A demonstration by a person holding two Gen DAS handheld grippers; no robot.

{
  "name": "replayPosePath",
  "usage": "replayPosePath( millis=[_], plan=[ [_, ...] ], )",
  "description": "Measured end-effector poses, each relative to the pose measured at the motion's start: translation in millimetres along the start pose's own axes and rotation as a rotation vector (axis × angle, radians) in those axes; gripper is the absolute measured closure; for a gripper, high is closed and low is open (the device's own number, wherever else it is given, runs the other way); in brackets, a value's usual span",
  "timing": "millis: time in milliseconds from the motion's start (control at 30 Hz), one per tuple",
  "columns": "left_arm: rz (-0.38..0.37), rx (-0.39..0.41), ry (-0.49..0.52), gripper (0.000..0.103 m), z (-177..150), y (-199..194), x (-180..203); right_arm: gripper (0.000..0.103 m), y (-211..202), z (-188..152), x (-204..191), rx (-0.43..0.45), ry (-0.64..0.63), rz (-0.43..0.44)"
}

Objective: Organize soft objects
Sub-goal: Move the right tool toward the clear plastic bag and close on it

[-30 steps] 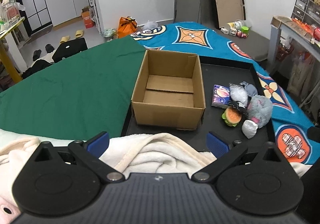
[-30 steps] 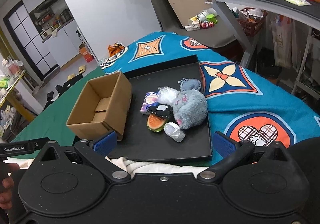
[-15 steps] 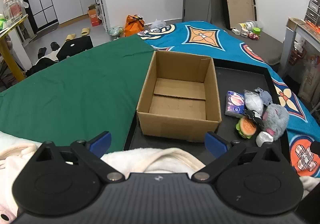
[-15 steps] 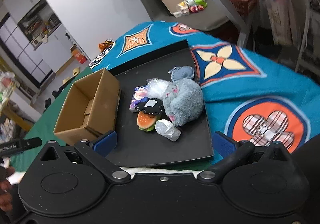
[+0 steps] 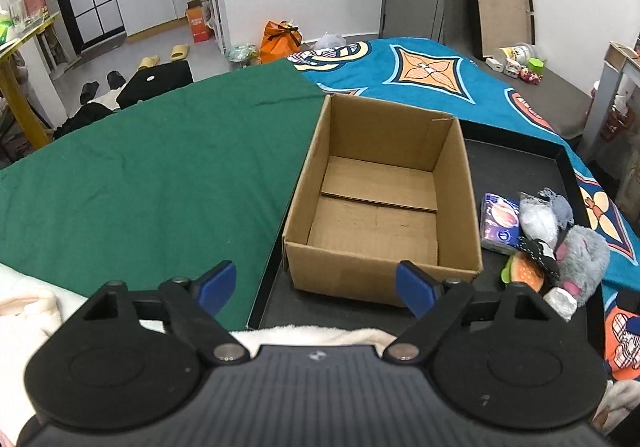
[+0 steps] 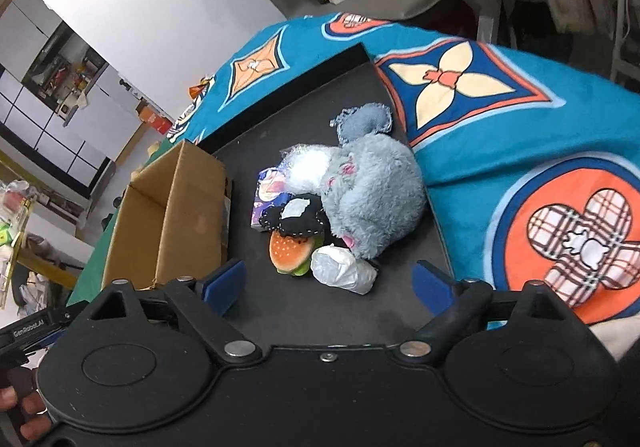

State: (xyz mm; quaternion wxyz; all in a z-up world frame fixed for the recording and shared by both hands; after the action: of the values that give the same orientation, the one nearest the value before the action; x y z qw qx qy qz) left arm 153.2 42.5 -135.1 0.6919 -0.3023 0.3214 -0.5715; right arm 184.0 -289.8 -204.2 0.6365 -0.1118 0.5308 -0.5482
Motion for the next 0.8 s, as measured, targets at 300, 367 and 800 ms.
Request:
replayPosePath(
  millis=[300,367,800],
  plan=[
    [-0.005,-0.024,-0.036,0.032,6.5,27.8,-8.0,0.02,31.7,-2.3,3.0,-0.07,0.012,-0.028],
    [-0.011,-0.033,-0.039,0.036,8.4,33.5,-10.3,0.022,36.3,-2.3,3.0,-0.079,0.013,-0.024],
    [-0.029,-0.101,-0.022,0.063,19.5,68.4,-18.7,0.029,65.8,-3.2,-10.8,-0.1,-0.038,-0.098]
  ],
)
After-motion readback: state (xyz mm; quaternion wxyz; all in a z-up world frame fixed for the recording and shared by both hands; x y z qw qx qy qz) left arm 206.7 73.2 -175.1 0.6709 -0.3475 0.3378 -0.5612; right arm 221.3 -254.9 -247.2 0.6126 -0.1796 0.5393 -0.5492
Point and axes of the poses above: each gripper's, at about its wrist camera, not at the fingertips, and y roughly the way its jaws point, x to its right, z to its top, the point moved 4 cm from there along y, roughly the way its jaws point, and after that the axes turned 7 degrees about y, right-handed, at the moved point
